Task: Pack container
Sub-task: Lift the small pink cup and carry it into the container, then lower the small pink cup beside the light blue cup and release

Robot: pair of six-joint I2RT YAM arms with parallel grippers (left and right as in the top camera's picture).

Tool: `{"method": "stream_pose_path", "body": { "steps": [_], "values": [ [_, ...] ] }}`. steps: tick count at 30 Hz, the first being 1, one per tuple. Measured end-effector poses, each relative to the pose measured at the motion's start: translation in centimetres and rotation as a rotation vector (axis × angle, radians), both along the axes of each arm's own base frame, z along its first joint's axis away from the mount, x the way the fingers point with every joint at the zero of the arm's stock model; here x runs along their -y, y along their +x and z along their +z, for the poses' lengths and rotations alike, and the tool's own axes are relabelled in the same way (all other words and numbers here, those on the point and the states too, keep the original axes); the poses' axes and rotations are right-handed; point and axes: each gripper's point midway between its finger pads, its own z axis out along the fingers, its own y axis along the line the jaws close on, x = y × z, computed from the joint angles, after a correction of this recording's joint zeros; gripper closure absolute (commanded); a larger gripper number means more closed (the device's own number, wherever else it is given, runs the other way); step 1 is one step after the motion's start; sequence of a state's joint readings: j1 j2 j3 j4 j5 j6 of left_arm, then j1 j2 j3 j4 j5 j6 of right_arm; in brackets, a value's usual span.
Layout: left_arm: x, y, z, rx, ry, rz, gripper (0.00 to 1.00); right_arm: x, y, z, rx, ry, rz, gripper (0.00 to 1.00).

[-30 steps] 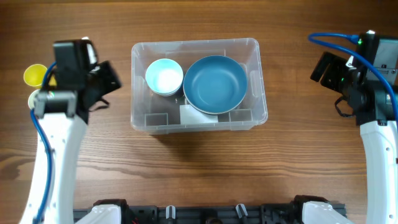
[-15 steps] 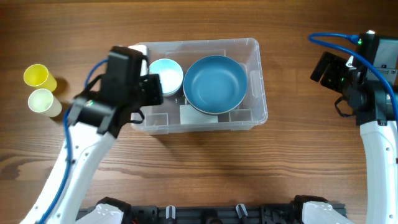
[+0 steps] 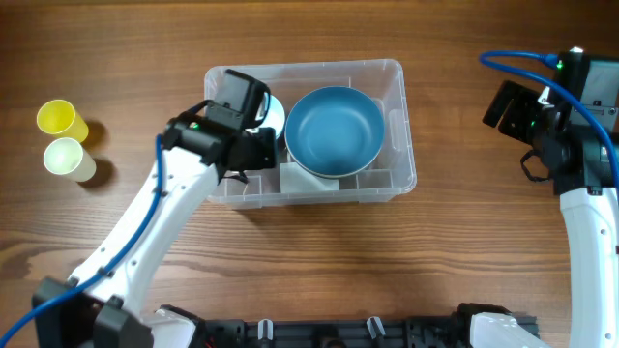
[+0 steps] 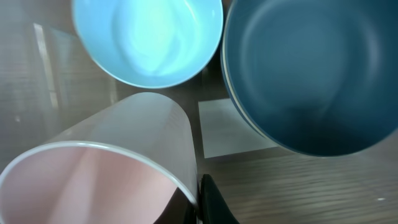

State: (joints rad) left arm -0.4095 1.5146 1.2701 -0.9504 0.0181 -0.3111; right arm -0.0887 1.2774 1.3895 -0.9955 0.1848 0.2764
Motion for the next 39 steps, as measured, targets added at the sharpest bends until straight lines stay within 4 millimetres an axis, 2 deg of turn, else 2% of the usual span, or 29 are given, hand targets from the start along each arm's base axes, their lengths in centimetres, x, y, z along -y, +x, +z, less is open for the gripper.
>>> {"method": "stream_pose_path", "body": {
  "steps": [4, 8, 27, 35, 36, 39],
  "values": [
    [0.8, -0.3, -1.3, -0.036, 0.017, -0.025, 0.96, 0.0, 0.0, 0.0, 0.0, 0.0, 0.0, 0.0],
    [1.2, -0.4, -1.5, -0.041, 0.02, -0.035, 0.96, 0.0, 0.0, 0.0, 0.0, 0.0, 0.0, 0.0],
    [0.0, -0.1, -1.6, -0.026, 0.075, 0.018, 0.93, 0.0, 0.0, 0.0, 0.0, 0.0, 0.0, 0.0],
    [0.2, 0.5, -3.4, -0.058, 0.091, 0.018, 0.92, 0.0, 0.0, 0.0, 0.0, 0.0, 0.0, 0.0],
    [0.3, 0.7, -4.1, -0.07, 0.097, 0.018, 0.92, 0.0, 0.0, 0.0, 0.0, 0.0, 0.0, 0.0],
    [0.4, 0.8, -4.2, -0.068, 0.097, 0.017, 0.91, 0.0, 0.0, 0.0, 0.0, 0.0, 0.0, 0.0]
  ]
}}
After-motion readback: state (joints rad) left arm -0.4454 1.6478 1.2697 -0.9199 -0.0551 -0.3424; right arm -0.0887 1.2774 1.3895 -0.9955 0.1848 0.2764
